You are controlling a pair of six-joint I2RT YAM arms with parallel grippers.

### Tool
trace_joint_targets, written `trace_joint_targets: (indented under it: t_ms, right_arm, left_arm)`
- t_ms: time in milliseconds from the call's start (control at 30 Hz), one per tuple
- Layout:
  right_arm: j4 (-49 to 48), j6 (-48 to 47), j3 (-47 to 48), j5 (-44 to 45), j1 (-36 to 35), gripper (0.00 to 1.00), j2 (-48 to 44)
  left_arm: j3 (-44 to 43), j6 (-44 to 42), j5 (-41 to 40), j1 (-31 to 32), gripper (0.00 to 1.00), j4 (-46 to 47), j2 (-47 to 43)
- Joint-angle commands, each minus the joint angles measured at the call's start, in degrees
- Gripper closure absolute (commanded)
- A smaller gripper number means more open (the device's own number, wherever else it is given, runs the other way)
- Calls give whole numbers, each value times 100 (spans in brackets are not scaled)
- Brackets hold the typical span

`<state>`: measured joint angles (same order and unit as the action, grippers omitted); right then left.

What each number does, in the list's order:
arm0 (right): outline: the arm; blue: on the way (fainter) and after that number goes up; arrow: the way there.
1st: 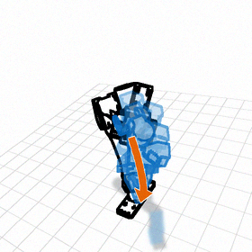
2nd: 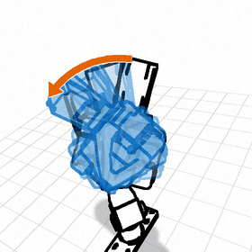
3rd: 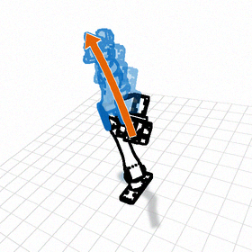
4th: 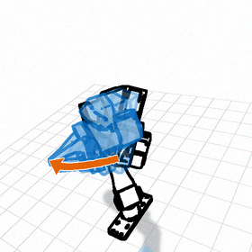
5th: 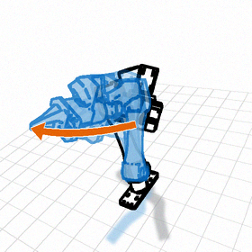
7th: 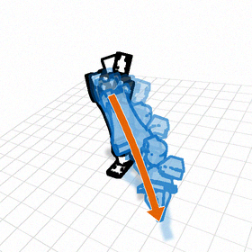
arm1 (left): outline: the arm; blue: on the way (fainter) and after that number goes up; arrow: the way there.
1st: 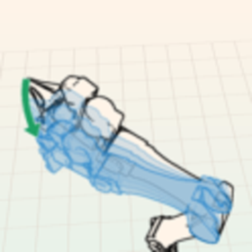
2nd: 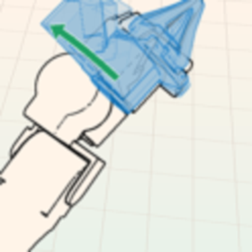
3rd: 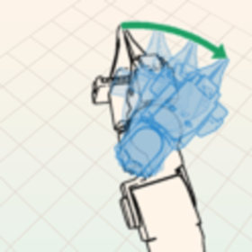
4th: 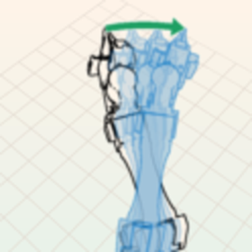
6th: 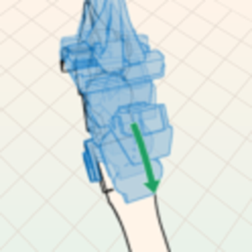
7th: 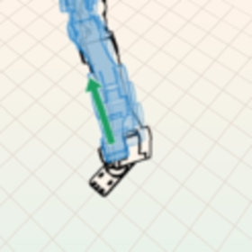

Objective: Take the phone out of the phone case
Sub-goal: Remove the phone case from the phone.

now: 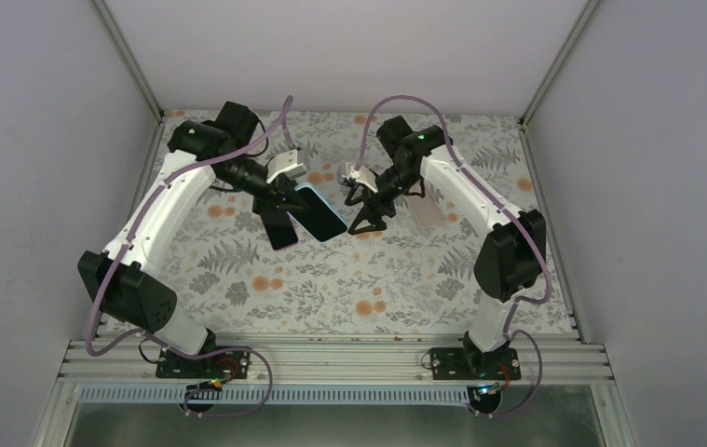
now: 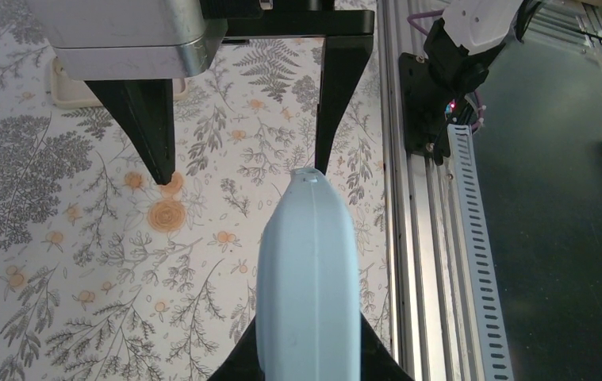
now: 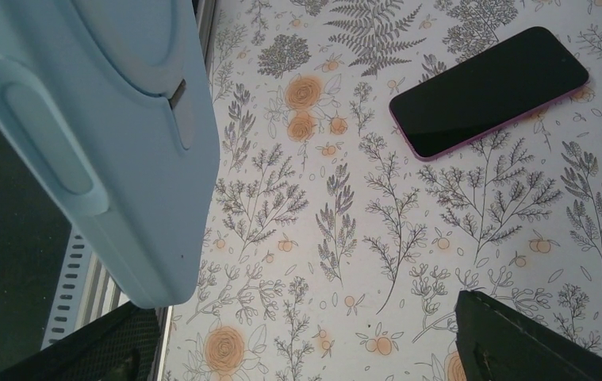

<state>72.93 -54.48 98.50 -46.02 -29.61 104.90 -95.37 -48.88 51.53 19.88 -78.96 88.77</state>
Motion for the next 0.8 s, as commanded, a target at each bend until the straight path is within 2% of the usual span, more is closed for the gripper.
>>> trace_joint_targets:
  t_ms: [0,267,300,600,767]
  right_arm:
    - [-13,-46,79,-174,-48,8,-64]
    - [-850,698,149,53,11,9,92]
    - [-956,813,190,84,17,12,121]
    - [-2318,1867,259,942,59,10,166]
    - [-2739,2098,237,1260,117,10,199]
  left_arm:
    - [-69,-35,310,4,98,118,-35]
    - [-8,-48,477,7,98,116,-86]
    - [-4,-62,531,6,98,112,-82]
    - [-13,-133,1110,56,98,109,-99]
    - [-84,-177,1321,76,98,109,-113]
